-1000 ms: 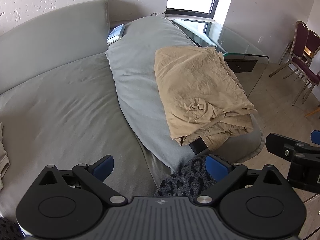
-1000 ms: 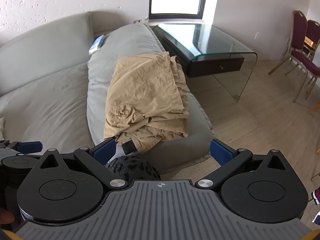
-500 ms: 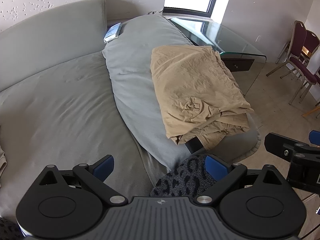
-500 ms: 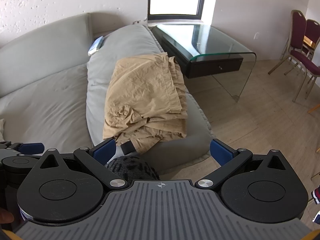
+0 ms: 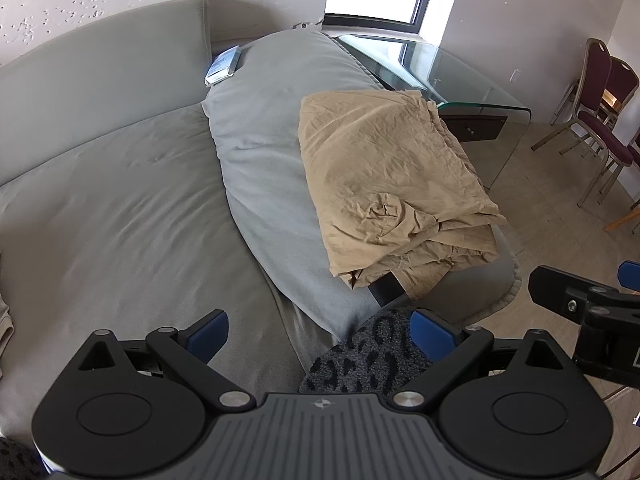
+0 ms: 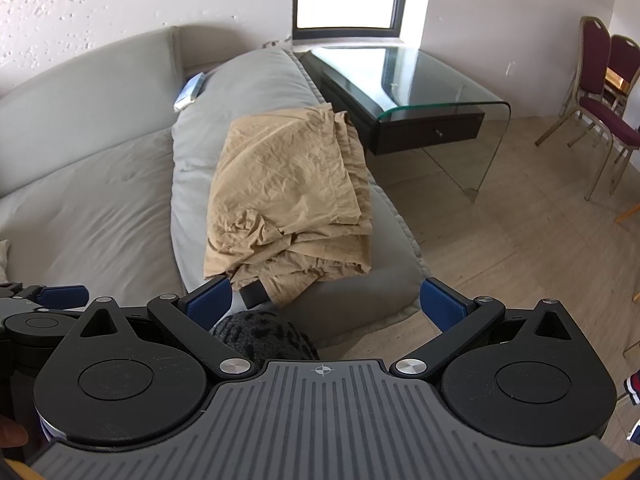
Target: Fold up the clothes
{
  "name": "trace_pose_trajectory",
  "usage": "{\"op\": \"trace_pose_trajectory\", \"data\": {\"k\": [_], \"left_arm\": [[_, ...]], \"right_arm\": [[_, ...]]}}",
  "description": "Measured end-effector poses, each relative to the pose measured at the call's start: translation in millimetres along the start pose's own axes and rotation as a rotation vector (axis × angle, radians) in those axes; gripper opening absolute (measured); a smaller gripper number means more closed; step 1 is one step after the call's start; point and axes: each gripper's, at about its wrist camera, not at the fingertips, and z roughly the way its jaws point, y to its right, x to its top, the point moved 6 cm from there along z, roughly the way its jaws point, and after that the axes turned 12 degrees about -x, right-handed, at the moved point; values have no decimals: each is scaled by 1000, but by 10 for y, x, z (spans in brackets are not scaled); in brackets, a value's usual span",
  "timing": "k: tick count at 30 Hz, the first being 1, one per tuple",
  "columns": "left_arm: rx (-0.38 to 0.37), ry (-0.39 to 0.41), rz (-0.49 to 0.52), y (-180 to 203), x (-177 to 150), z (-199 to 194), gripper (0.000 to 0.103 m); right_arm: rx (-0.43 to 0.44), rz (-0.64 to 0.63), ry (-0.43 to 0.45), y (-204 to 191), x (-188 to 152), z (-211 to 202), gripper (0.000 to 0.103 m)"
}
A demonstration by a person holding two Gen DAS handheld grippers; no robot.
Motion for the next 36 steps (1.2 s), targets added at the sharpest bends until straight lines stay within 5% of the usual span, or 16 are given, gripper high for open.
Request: {"op": "trace_pose_trajectory", "data": {"k": [36], "left_arm": [[-54, -10, -21, 57, 8, 26, 96]], "right_arm": [[-6, 32, -2, 84, -21, -16, 103]]}}
